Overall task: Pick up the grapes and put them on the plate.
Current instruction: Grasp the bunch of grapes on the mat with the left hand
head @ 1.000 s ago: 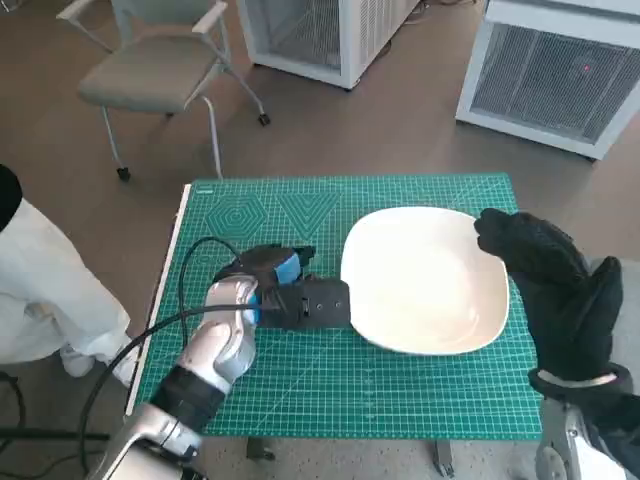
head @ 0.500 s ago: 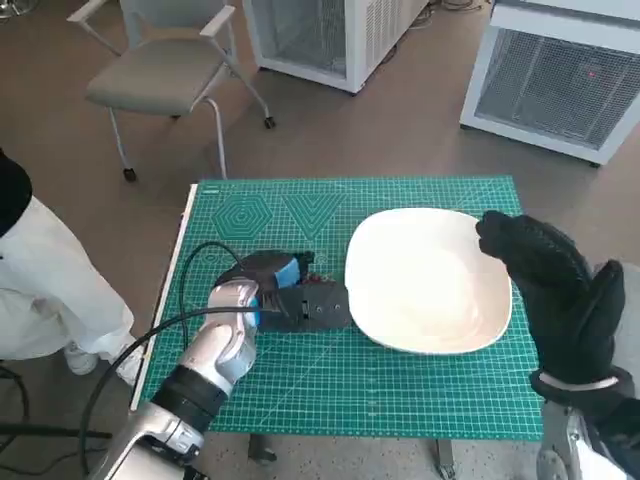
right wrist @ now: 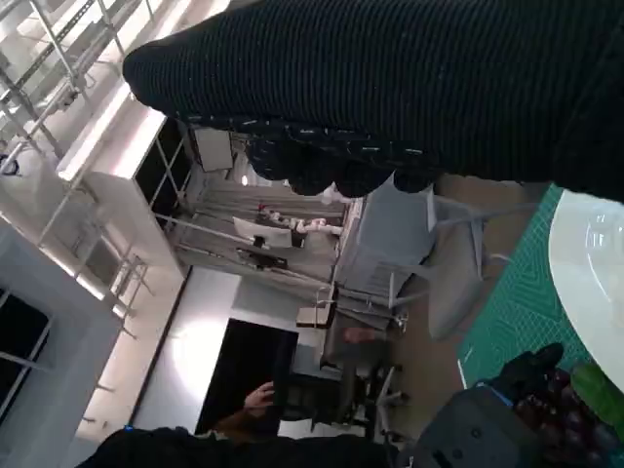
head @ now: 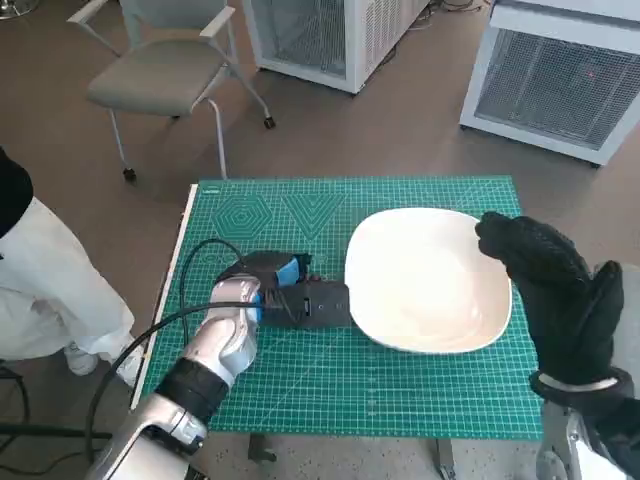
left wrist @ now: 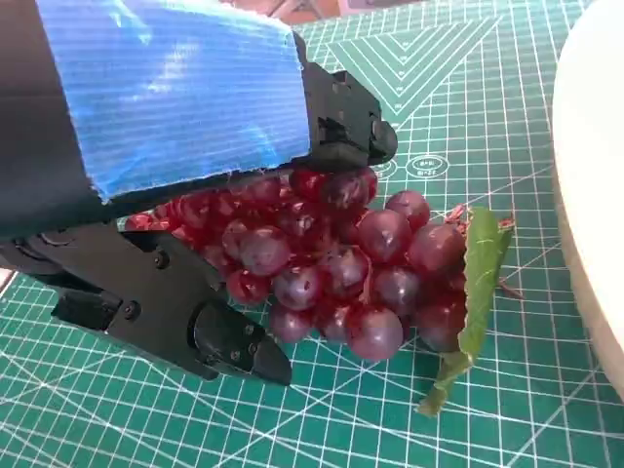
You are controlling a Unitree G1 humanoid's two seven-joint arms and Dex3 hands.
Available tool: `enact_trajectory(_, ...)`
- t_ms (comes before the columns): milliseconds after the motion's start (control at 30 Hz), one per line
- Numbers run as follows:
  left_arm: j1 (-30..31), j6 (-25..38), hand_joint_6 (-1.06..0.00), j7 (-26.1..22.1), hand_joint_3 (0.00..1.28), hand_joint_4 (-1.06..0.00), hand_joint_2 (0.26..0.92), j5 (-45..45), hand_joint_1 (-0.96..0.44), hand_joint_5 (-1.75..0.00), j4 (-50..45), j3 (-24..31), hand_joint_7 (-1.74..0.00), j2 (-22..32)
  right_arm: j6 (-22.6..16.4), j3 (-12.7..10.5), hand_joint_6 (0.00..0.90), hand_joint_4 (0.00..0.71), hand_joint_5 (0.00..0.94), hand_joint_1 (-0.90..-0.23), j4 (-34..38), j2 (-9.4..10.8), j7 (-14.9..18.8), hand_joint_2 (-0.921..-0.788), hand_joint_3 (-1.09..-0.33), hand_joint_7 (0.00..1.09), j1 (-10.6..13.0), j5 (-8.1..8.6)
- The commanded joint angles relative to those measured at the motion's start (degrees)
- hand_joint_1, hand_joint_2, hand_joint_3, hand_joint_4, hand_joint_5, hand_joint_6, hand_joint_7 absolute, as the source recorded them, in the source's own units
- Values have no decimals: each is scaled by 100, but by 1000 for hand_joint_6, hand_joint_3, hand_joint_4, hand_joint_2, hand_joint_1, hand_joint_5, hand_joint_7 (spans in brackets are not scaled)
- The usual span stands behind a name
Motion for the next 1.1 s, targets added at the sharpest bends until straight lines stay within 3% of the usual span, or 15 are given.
enact_trajectory(33, -199, -183, -358, 111, 15, -161, 784, -100, -46, -21, 382, -39, -21, -55, 71, 7, 154, 389, 611, -447, 75, 14, -31, -921, -574, 958, 107, -20)
enact_trajectory(100, -262, -290, -383, 209, 17, -232, 794, -138, -36, -94, 610, -27, -26, -100, 63, 2, 153, 388, 612, -447, 89, 10, -24, -921, -575, 958, 109, -17)
enact_trajectory(167, -318, -405, -412, 330, 15, -237, 806, -169, -21, -306, 831, -20, -24, -143, 54, -1, 153, 388, 612, -446, 100, 7, -18, -921, -575, 958, 112, -18)
enact_trajectory(233, -365, -528, -452, 480, 13, -166, 822, -193, 2, -783, 1046, -26, -19, -180, 51, 0, 153, 387, 613, -445, 95, 6, -18, -921, -575, 959, 119, -22)
enact_trajectory(300, -394, -644, -498, 647, 18, -167, 844, -204, 28, -1261, 1221, -45, -23, -200, 56, 4, 153, 387, 613, -443, 76, 5, -21, -921, -576, 959, 128, -26)
enact_trajectory(400, -392, -789, -553, 916, 60, -337, 885, -188, 73, -1592, 1350, -81, -35, -195, 66, 2, 152, 387, 614, -443, 54, -2, -25, -921, -576, 960, 133, -26)
enact_trajectory(500, -348, -893, -582, 1170, 121, -410, 910, -162, 120, -1698, 1367, -111, -41, -172, 72, -14, 152, 386, 615, -442, 62, -20, -31, -921, -576, 960, 122, -31)
enact_trajectory(667, -253, -1023, -693, 1394, 171, -384, 919, -168, 147, -1738, 1301, -134, -96, -121, 89, -28, 152, 386, 616, -444, 64, -40, -35, -921, -576, 960, 105, -30)
enact_trajectory(833, -213, -1134, -758, 1360, 180, -402, 921, -243, 142, -1745, 1224, -101, -135, -61, 100, -23, 151, 385, 617, -445, 70, -34, -35, -921, -576, 961, 89, -24)
enact_trajectory(1100, -253, -1138, -773, 1243, 154, -460, 921, -303, 134, -1746, 1234, -98, -162, -40, 85, -1, 151, 384, 618, -445, 99, -13, -27, -921, -577, 962, 65, -25)
